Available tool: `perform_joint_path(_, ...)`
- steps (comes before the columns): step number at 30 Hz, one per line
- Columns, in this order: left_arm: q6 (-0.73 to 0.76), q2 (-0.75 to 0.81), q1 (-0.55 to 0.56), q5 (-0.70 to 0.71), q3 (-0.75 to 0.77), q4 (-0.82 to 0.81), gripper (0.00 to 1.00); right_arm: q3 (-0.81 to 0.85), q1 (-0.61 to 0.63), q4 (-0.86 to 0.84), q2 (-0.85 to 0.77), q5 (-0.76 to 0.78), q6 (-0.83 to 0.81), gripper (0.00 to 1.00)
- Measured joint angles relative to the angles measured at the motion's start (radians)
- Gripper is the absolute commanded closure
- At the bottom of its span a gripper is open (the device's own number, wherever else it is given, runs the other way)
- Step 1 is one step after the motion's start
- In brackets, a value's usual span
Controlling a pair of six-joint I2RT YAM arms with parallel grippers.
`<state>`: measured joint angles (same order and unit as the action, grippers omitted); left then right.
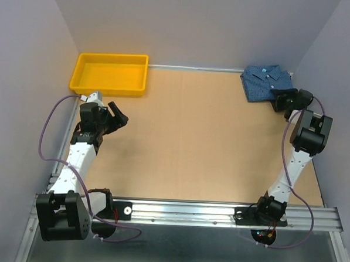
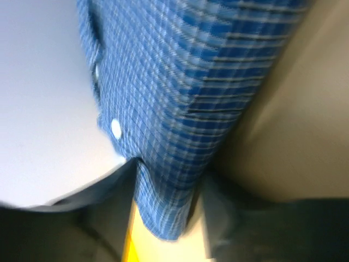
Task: Fold and stack the long sleeve shirts
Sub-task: Neatly place the folded shirt to the corner
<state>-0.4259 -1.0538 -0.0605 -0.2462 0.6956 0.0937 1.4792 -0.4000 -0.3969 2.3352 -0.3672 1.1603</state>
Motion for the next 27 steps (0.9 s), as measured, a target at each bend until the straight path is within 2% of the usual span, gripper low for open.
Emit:
perform_joint_path(1, 0.0, 0.0, 0.0, -0.002, 0.0, 0.0, 0.22, 0.004, -0.001, -0.006, -0.002, -0.01, -0.011, 0.28)
perform_joint_path(4, 0.0, 0.0, 0.0, -0.008, 0.0, 0.0, 0.22, -0.014, -0.002, 0.006, -0.04, -0.015, -0.04, 0.22)
perform_joint_path(8, 0.0, 0.008, -0.002, -0.01, 0.0, 0.0, 0.21, -0.161, -0.003, 0.051, -0.177, -0.005, -0.069, 0.16)
perform_joint_path(12, 0.005, 0.062, -0.002, -0.007, 0.0, 0.014, 0.19, -0.319, -0.005, 0.182, -0.452, 0.024, -0.142, 0.1)
perform_joint_path(15, 0.01, 0.124, -0.002, -0.004, 0.013, 0.061, 0.17, -0.327, -0.005, 0.301, -0.652, 0.06, -0.229, 0.07)
perform_joint_path(16, 0.013, 0.141, -0.003, -0.002, 0.025, 0.086, 0.14, -0.327, -0.005, 0.351, -0.729, 0.077, -0.265, 0.01)
perform_joint_path(19, 0.03, 0.195, -0.002, 0.021, 0.113, 0.192, 0.06, -0.301, -0.005, 0.534, -0.967, 0.143, -0.389, 0.0)
perform_joint_path(24, 0.063, 0.251, 0.003, 0.078, 0.348, 0.358, 0.04, -0.237, 0.002, 0.757, -1.281, 0.224, -0.529, 0.0)
perform_joint_path(27, 0.075, 0.3, 0.023, 0.112, 0.44, 0.418, 0.03, -0.193, 0.056, 0.868, -1.432, 0.295, -0.583, 0.0)
